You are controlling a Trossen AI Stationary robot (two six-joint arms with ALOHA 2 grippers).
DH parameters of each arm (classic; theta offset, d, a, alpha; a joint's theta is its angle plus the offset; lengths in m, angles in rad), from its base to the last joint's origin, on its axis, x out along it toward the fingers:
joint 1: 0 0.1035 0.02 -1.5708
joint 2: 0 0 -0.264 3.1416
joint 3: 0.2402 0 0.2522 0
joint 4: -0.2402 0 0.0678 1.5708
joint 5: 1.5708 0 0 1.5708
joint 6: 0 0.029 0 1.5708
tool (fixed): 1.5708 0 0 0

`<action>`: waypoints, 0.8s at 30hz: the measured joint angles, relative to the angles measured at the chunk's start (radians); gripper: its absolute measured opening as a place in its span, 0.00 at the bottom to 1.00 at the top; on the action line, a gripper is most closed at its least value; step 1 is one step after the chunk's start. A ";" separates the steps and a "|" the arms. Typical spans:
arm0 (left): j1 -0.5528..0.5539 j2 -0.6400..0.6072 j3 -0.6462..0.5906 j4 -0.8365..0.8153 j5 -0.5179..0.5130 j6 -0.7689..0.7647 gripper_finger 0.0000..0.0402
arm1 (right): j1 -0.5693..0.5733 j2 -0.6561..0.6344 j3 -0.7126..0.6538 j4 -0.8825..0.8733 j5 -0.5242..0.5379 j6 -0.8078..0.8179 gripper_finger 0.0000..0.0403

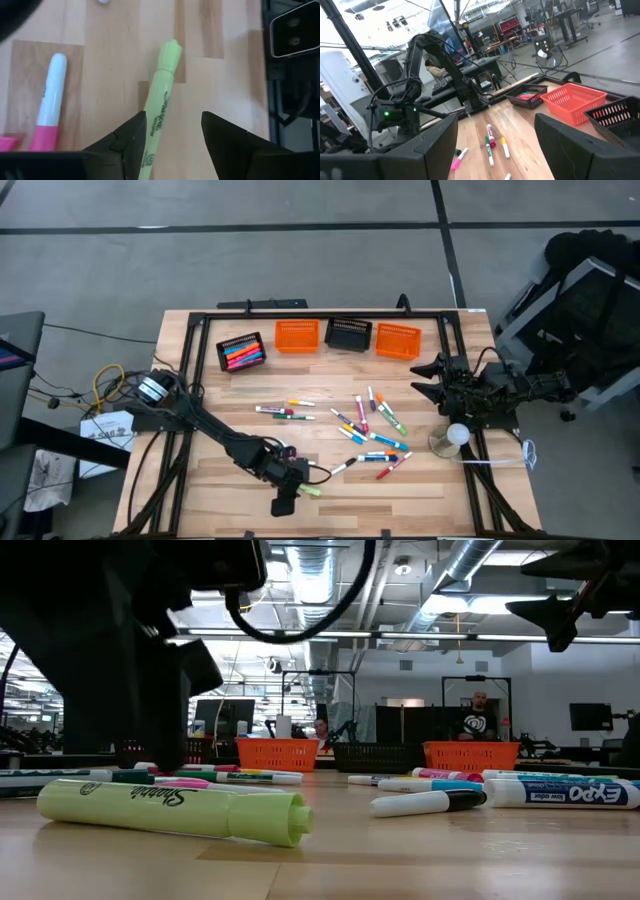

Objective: Pick & Place Markers
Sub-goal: Put the large light green highlighter pen into the left black bin

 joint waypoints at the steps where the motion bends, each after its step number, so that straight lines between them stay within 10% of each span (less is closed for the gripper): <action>1: 0.001 0.003 0.000 0.000 -0.001 0.000 0.48 | 0.000 0.000 0.000 0.000 0.000 0.000 0.63; 24: 0.017 0.015 0.000 0.012 0.029 0.054 0.44 | 0.000 0.000 0.000 0.000 0.046 0.000 0.63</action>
